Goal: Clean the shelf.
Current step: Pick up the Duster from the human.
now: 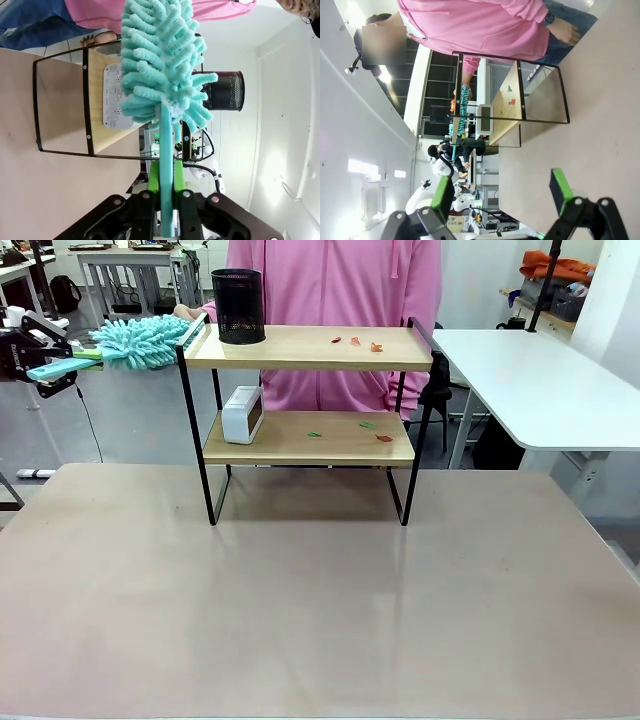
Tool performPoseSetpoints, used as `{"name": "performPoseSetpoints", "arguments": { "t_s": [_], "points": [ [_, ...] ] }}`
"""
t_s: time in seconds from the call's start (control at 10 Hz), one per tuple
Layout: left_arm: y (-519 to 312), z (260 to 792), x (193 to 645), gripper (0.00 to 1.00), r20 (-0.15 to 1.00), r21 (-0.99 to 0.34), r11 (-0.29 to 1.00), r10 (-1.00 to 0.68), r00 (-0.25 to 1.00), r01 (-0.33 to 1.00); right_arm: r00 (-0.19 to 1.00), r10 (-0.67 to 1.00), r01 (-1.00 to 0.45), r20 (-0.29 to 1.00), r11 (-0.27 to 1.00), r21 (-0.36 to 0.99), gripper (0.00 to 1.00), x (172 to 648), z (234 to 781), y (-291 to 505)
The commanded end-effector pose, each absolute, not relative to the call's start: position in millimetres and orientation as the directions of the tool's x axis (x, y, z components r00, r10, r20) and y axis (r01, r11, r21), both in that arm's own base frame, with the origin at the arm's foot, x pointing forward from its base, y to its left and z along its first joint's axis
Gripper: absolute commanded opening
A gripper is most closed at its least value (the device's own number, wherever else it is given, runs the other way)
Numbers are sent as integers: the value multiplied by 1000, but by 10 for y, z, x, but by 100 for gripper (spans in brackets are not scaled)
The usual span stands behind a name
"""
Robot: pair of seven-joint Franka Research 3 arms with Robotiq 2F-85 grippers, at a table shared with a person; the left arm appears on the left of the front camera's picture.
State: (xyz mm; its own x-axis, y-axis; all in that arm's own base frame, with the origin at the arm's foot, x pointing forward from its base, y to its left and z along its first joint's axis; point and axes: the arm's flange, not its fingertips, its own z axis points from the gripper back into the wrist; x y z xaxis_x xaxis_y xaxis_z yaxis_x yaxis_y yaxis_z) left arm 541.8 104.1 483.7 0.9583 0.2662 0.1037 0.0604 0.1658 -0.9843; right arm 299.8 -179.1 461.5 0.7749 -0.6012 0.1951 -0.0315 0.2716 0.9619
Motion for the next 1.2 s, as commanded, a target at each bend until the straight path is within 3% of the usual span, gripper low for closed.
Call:
{"name": "performPoseSetpoints", "arguments": {
  "t_s": [0.0, 0.3, 0.5, 0.8, 1.1],
  "points": [
    [993, 4863, 5390, 0, 127, -983, 166, 277, 952, 83, 766, -602, -67, 225, 273, 960, 100, 3039, 4616, -1790],
    [967, 4950, 5257, 0, 154, -976, 185, 240, 958, 111, 766, -602, -67, 225, 273, 960, 100, 3039, 4616, -1790],
    [1025, 5108, 4783, 0, 221, -936, 320, 207, 953, 148, 766, -602, -67, 225, 273, 960, 100, 3039, 4616, -1790],
    [1091, 5015, 3764, 0, 380, -761, 628, 232, 895, 160, 766, -602, -67, 225, 273, 960, 100, 3039, 4616, -1790],
    [1090, 4868, 3183, 0, 533, -623, 749, 193, 824, 228, 766, -602, -67, 225, 273, 960, 100, 3039, 4616, -1790]
  ]
}}
